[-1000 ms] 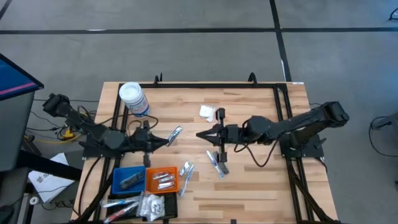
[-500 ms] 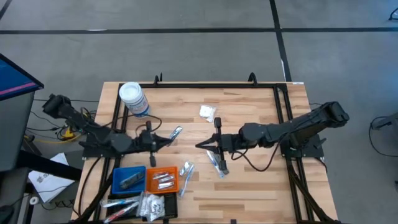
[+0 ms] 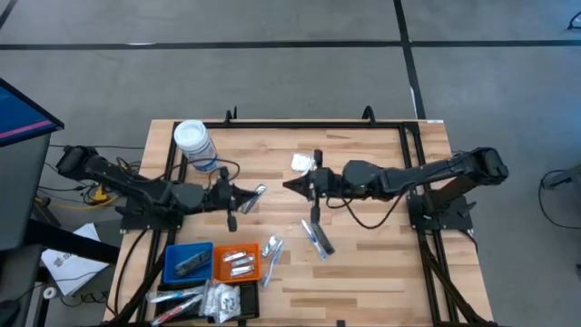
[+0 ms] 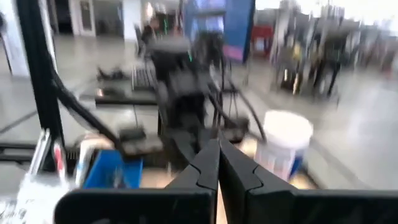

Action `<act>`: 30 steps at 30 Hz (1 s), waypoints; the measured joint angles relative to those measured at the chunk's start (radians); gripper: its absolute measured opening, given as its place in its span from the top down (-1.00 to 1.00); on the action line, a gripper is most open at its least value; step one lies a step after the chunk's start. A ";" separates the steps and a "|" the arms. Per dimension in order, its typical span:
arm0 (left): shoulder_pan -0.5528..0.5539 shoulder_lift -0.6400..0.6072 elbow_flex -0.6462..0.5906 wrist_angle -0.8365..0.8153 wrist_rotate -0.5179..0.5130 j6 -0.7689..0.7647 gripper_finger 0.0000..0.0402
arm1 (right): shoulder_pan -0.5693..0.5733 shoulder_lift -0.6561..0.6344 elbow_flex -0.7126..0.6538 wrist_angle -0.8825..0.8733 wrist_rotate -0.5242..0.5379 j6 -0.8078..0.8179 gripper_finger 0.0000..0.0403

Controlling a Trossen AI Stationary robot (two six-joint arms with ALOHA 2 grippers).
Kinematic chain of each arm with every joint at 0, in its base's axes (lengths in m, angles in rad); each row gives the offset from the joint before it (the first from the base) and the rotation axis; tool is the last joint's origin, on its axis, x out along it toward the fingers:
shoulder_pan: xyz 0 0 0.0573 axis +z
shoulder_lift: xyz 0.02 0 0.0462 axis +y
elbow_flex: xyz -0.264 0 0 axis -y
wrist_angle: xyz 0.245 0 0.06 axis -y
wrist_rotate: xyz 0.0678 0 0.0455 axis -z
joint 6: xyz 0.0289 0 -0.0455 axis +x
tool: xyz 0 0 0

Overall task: Pick & Place Travel size toiletries
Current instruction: Adjust the blue toothbrush

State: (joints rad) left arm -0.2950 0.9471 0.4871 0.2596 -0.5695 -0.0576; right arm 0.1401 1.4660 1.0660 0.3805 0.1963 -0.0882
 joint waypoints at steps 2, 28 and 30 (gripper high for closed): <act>0.014 0.023 0.000 -0.009 0.074 -0.013 1.00 | 0.002 0.000 0.000 -0.100 0.000 0.043 1.00; 0.088 0.985 0.618 -0.008 0.475 -0.025 1.00 | 0.432 0.193 -0.062 -1.109 0.662 1.053 1.00; 0.089 1.013 0.650 -0.028 0.505 -0.025 1.00 | 0.436 0.190 -0.096 -1.038 0.609 1.039 1.00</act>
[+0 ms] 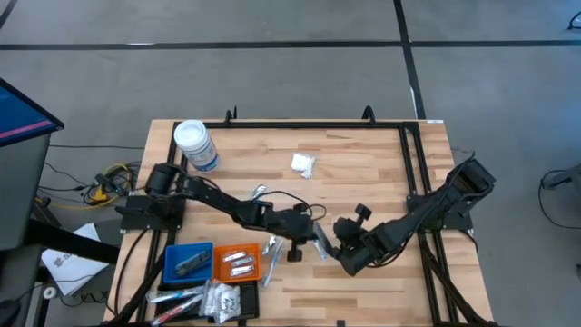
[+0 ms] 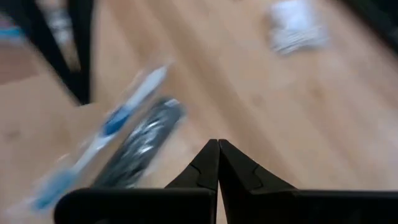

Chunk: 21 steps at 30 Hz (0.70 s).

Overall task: Pick & Place Travel size toiletries
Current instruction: Adjust the blue toothbrush

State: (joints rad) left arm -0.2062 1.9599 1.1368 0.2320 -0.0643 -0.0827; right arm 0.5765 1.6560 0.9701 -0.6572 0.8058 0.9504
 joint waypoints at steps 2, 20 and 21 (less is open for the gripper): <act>0.000 0.040 0.046 -0.019 0.013 0.001 1.00 | -0.008 -0.001 -0.033 0.098 -0.077 -0.040 1.00; 0.008 0.137 0.153 -0.309 0.038 0.050 1.00 | -0.024 -0.001 -0.076 0.232 -0.117 -0.086 1.00; 0.006 0.134 0.153 -0.349 0.037 0.045 1.00 | -0.024 -0.001 -0.076 0.231 -0.118 -0.086 1.00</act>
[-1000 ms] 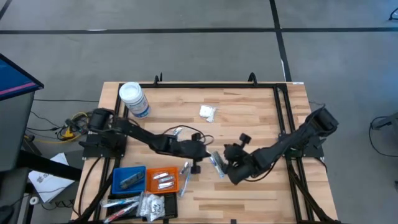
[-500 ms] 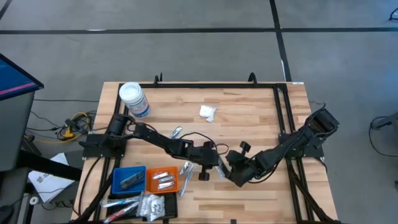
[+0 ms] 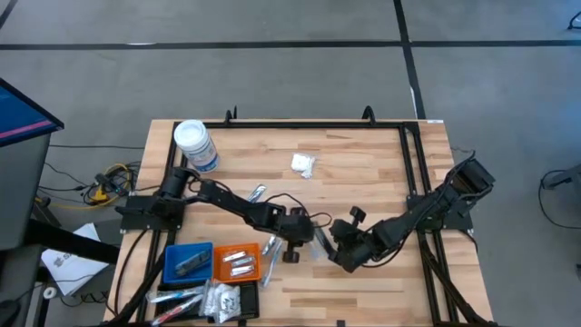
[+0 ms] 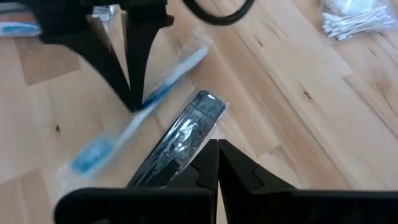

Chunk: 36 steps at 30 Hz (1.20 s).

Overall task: Pick & Place Travel size toiletries
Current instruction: Adjust the blue toothbrush, then put the black comb into the blue basket

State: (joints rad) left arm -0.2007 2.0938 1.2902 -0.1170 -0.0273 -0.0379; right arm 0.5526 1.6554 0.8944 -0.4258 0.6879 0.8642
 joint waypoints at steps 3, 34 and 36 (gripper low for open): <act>-0.010 -0.021 -0.003 -0.118 -0.006 -0.025 1.00 | 0.000 0.000 0.000 0.000 -0.011 0.000 1.00; -0.082 0.028 -0.012 0.159 -0.373 0.305 0.29 | -0.100 0.001 -0.156 0.254 -0.304 0.017 1.00; -0.082 0.027 -0.012 0.168 -0.372 0.330 0.26 | -0.108 0.002 -0.180 0.251 -0.324 0.051 1.00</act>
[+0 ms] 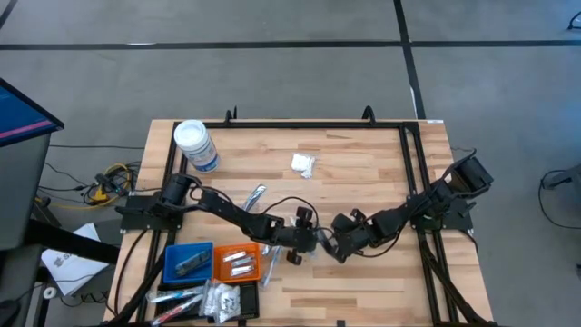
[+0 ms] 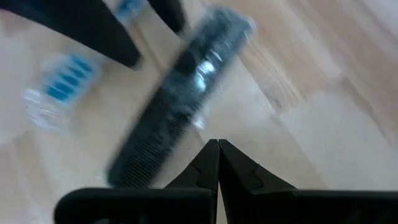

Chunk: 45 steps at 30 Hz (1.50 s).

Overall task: Pick & Place Travel size toiletries
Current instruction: Put the black comb into the blue basket

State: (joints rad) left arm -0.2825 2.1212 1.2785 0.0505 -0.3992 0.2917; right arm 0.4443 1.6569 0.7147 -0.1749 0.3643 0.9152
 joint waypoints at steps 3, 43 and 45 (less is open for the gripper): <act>-0.003 0.000 0.000 0.001 0.004 0.018 0.22 | -0.015 -0.004 -0.028 0.019 -0.021 0.053 1.00; -0.044 -0.022 0.004 -0.197 -0.109 0.075 0.23 | -0.060 0.169 0.060 0.250 -0.153 -0.124 1.00; -0.053 -0.040 0.000 -0.221 -0.127 0.078 0.23 | -0.059 0.169 0.059 0.251 -0.150 -0.123 1.00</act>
State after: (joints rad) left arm -0.3355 2.0813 1.2787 -0.1707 -0.5260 0.3698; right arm 0.3851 1.8259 0.7742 0.0765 0.2139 0.7918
